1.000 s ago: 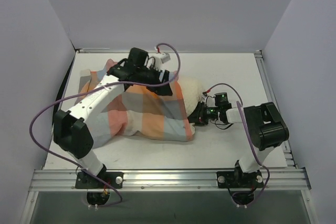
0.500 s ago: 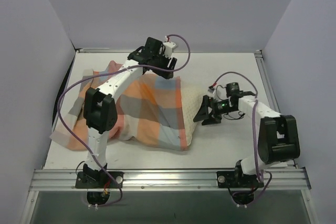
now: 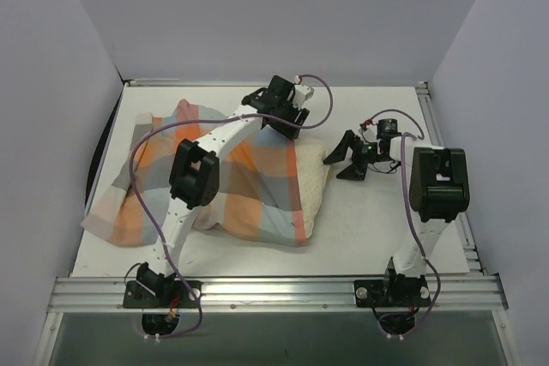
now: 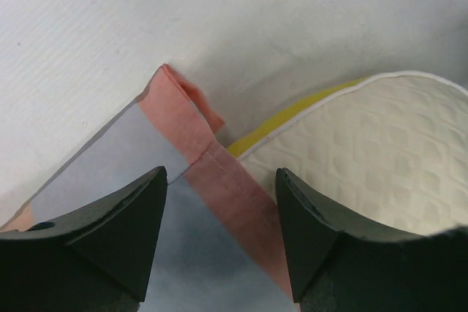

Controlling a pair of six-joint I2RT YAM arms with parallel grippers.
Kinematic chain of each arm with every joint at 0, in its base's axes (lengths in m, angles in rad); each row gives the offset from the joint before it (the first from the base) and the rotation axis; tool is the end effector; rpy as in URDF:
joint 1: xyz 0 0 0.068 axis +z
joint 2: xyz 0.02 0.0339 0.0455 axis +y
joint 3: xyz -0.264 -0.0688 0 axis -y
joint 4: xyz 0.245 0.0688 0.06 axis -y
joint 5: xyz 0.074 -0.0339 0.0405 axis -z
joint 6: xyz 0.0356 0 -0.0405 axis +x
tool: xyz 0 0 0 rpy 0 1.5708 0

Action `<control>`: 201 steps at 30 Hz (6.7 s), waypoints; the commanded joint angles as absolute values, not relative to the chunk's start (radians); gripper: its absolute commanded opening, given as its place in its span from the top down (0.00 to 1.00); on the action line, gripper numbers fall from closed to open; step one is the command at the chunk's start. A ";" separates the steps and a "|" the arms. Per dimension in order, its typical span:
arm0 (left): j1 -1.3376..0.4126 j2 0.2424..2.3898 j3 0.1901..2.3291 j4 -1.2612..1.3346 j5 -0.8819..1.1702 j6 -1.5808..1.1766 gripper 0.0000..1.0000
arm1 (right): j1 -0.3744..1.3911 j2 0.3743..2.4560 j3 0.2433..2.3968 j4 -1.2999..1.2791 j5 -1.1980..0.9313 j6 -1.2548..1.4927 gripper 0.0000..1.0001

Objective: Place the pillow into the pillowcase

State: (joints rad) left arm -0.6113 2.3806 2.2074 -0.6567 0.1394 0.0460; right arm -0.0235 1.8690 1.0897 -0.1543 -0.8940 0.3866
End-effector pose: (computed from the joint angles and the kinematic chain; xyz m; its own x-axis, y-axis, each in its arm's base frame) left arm 0.4366 -0.3120 0.2318 -0.5739 0.4579 -0.6789 0.6723 0.7369 -0.0714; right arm 0.3719 0.0190 0.1590 -0.9135 0.2577 -0.3148 -0.1129 0.5829 0.8047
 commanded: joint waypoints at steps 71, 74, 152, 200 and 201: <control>-0.655 2.141 2.084 -0.661 0.138 0.176 0.29 | -0.297 1.776 1.183 -0.938 -0.890 -0.250 0.31; -0.618 2.212 2.098 -0.748 0.193 0.241 0.33 | -0.330 1.770 1.258 -0.953 -0.891 -0.268 0.20; -0.591 2.006 1.633 -0.710 0.275 0.164 0.46 | 0.064 1.868 1.167 -1.008 -1.092 -0.390 0.97; -0.279 1.565 1.120 -0.045 0.614 -0.548 0.18 | 0.273 1.780 1.386 -0.454 -0.976 0.211 0.47; -0.262 1.492 1.045 -0.067 0.611 -0.561 0.16 | 0.261 1.732 1.334 -0.448 -0.962 0.221 0.47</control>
State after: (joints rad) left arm -0.2886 1.6474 1.1294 -0.0086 0.6315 -0.5896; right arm 0.2737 1.8683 1.4342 -0.4057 -0.9588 0.1642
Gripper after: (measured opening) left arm 0.825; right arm 0.522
